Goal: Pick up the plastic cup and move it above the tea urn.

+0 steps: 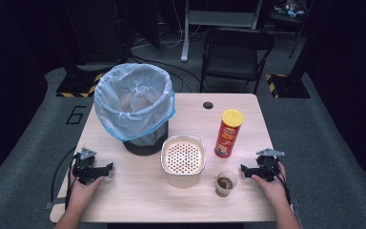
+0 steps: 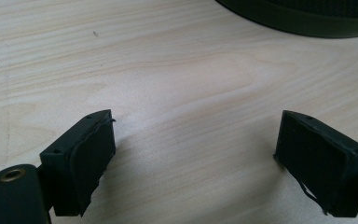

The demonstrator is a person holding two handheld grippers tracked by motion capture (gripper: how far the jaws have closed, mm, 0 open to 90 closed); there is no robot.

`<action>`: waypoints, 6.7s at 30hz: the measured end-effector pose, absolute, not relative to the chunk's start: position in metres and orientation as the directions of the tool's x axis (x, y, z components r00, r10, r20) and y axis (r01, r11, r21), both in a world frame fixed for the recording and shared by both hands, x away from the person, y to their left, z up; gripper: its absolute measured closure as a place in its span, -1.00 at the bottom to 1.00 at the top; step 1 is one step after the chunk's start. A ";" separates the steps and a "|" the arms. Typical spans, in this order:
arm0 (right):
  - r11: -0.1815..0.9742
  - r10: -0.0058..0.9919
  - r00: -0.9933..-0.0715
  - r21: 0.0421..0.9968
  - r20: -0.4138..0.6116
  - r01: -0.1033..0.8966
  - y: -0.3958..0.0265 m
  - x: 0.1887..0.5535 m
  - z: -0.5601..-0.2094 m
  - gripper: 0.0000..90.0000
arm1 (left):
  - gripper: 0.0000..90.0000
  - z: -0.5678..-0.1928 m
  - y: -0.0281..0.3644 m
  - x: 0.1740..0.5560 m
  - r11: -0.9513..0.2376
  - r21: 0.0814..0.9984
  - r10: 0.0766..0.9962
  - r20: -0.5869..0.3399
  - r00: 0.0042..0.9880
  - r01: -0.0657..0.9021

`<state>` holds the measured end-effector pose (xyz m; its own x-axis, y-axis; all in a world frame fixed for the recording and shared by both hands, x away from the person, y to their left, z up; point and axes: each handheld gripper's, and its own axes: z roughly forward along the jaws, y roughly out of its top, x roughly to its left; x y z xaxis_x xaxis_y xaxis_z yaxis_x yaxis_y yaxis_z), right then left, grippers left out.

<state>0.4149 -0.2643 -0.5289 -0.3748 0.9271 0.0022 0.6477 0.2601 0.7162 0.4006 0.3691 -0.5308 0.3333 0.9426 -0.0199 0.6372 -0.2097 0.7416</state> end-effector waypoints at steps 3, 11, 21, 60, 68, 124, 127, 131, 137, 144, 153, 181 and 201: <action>0.257 0.927 -0.375 0.718 0.006 0.647 -0.264 0.414 -0.529 -0.95 | -0.74 -0.531 0.369 0.400 -0.215 0.741 0.941 -0.018 0.339 0.636; 0.252 0.922 -0.388 0.741 0.012 0.623 -0.263 0.409 -0.527 -0.67 | -0.73 -0.531 0.368 0.399 -0.208 0.747 0.943 -0.019 0.333 0.632; 0.250 0.921 -0.390 0.747 0.013 0.617 -0.265 0.409 -0.527 -0.59 | -0.73 -0.532 0.368 0.399 -0.210 0.750 0.941 -0.019 0.339 0.627; 0.328 0.769 -0.634 0.802 0.081 0.500 -0.191 0.363 -0.410 0.23 | -0.73 -0.530 0.368 0.397 -0.223 0.740 0.938 -0.014 0.345 0.635; 0.331 0.726 -0.678 0.806 0.115 0.491 -0.162 0.378 -0.403 0.20 | -0.73 -0.531 0.368 0.397 -0.222 0.740 0.938 -0.014 0.345 0.634; 0.339 0.688 -0.715 0.813 0.129 0.473 -0.142 0.343 -0.412 -0.20 | -0.73 -0.531 0.368 0.397 -0.221 0.743 0.937 -0.018 0.349 0.632; 0.336 0.729 -0.680 0.824 0.080 0.457 -0.151 0.338 -0.411 -0.36 | -0.73 -0.531 0.368 0.397 -0.221 0.743 0.937 -0.018 0.350 0.632; 0.367 0.764 -0.645 0.799 0.033 0.476 -0.157 0.333 -0.421 -0.52 | -0.73 -0.531 0.368 0.397 -0.220 0.744 0.937 -0.019 0.349 0.631; 0.356 0.791 -0.611 0.784 0.038 0.509 -0.157 0.326 -0.439 -0.67 | -0.73 -0.531 0.368 0.397 -0.221 0.744 0.937 -0.019 0.349 0.631; 0.379 0.809 -0.588 0.772 -0.008 0.511 -0.157 0.323 -0.456 -0.68 | -0.73 -0.531 0.368 0.397 -0.220 0.743 0.937 -0.019 0.349 0.631; 0.401 0.809 -0.588 0.748 -0.019 0.529 -0.156 0.320 -0.478 -0.57 | -0.73 -0.531 0.368 0.397 -0.221 0.743 0.937 -0.019 0.349 0.631; 0.437 0.726 -0.688 0.780 -0.011 0.449 -0.169 0.326 -0.476 -0.31 | -0.73 -0.531 0.368 0.397 -0.221 0.743 0.937 -0.018 0.350 0.632; 0.513 0.569 -0.820 0.810 -0.072 0.285 -0.170 0.339 -0.373 -0.25 | -0.73 -0.531 0.368 0.397 -0.221 0.743 0.937 -0.019 0.349 0.632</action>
<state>0.3393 -0.1698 -0.3733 -0.8195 0.5686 -0.0716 0.2852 0.5131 0.8096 0.3965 0.3676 -0.5310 0.3494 0.9368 -0.0187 0.6316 -0.2207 0.7432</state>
